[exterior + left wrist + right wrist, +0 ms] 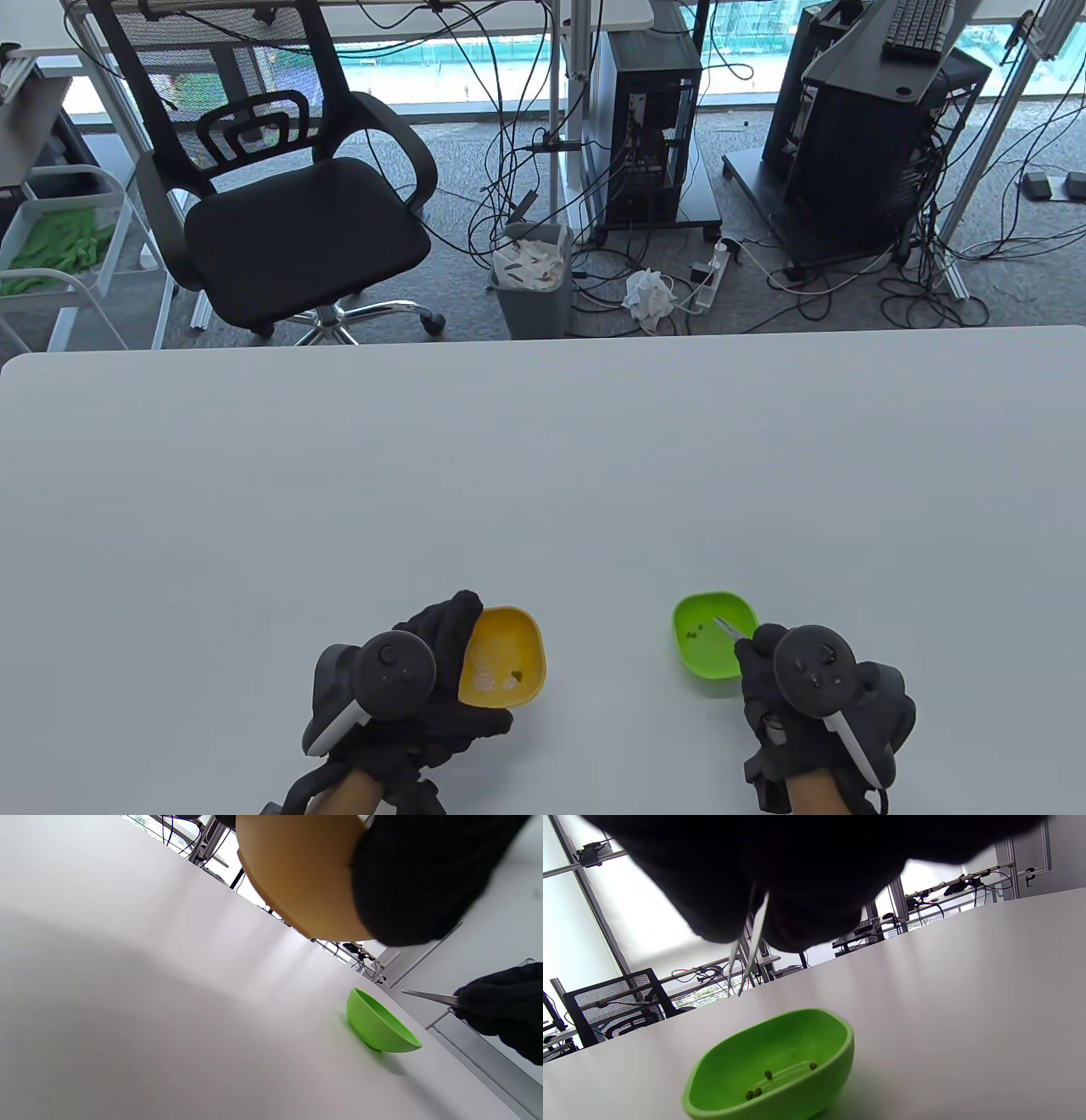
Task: Pick mung beans with tweezers into small dish
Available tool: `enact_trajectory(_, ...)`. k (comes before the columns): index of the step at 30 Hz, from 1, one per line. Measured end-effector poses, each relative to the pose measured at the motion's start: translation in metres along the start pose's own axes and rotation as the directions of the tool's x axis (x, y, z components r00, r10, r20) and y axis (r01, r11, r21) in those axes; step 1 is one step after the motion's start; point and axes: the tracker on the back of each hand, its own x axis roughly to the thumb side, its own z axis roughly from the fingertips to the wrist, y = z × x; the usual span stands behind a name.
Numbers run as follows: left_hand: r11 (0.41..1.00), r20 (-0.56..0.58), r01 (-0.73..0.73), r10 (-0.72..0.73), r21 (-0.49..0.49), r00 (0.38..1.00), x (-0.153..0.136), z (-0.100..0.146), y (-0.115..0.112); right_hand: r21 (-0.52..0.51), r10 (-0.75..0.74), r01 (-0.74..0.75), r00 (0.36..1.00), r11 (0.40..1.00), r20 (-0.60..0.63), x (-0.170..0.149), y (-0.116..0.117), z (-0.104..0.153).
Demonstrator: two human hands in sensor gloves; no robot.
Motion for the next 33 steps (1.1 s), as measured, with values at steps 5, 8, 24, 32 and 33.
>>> enact_trajectory(5,1.000,0.000,0.001,-0.001,0.000,1.000,0.000,0.000,0.000,-0.016,-0.020,0.021,0.997,1.000,0.072,0.016,-0.003,0.006)
enact_trajectory(8,1.000,0.001,0.004,-0.004,0.003,1.000,0.001,0.000,0.000,-0.010,-0.023,0.025,0.980,1.000,0.196,0.051,-0.007,0.016)
enact_trajectory(24,1.000,0.011,0.005,-0.005,0.007,1.000,0.001,0.000,0.001,0.102,0.211,-0.318,0.803,0.943,0.557,0.192,0.028,0.051)
enact_trajectory(32,1.000,0.016,0.009,-0.009,0.007,1.000,0.002,0.000,0.001,0.126,0.226,-0.351,0.798,0.928,0.559,0.193,0.037,0.050)
enact_trajectory(33,1.000,0.015,0.014,-0.014,0.005,1.000,0.002,0.000,0.000,0.128,0.230,-0.357,0.796,0.925,0.560,0.194,0.038,0.050)
